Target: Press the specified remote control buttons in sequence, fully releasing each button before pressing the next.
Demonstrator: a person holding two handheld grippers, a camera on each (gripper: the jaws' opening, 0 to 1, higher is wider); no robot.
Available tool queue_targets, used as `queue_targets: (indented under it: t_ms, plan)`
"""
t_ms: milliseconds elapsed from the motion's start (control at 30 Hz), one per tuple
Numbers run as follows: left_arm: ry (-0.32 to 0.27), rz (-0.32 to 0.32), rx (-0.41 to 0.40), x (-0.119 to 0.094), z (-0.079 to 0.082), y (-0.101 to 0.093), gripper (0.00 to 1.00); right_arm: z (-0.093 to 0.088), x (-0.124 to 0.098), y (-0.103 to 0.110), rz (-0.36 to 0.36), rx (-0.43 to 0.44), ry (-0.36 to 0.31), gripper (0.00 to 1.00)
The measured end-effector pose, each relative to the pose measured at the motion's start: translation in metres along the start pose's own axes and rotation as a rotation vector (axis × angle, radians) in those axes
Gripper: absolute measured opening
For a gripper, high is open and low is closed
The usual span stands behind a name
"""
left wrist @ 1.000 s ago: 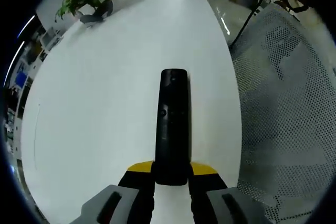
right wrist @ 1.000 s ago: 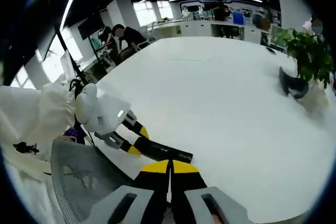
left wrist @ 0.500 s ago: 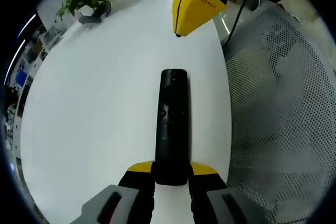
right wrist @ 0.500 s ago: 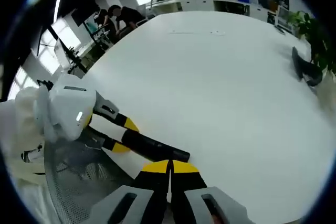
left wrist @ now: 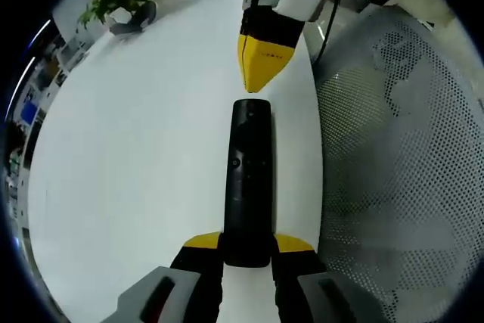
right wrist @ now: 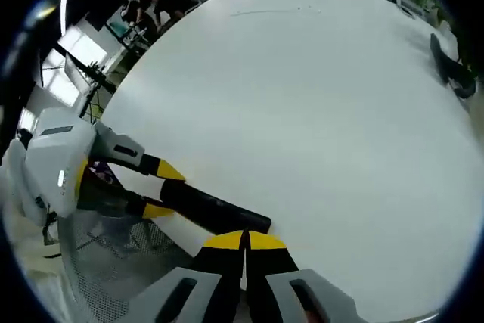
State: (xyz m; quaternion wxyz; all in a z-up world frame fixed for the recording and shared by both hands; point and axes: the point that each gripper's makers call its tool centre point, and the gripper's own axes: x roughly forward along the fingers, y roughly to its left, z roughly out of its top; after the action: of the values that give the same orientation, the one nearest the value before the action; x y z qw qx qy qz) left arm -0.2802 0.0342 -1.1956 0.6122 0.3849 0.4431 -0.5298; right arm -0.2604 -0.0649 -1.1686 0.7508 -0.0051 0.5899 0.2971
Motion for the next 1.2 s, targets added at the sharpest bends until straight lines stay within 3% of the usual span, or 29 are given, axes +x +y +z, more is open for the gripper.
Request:
queue_targets:
  t_ms: [567, 867, 1200]
  plan:
    - [0.013, -0.001, 0.003, 0.0, 0.0, -0.001, 0.24, -0.007, 0.017, -0.008, -0.017, -0.006, 0.065, 0.0]
    - [0.006, -0.02, 0.001, 0.0, 0.0, 0.001, 0.24, -0.008, 0.016, -0.007, -0.011, 0.072, 0.093, 0.0]
    - [0.0, -0.032, 0.005, 0.0, 0.0, 0.001, 0.24, -0.008, 0.017, -0.006, -0.067, 0.03, 0.091, 0.0]
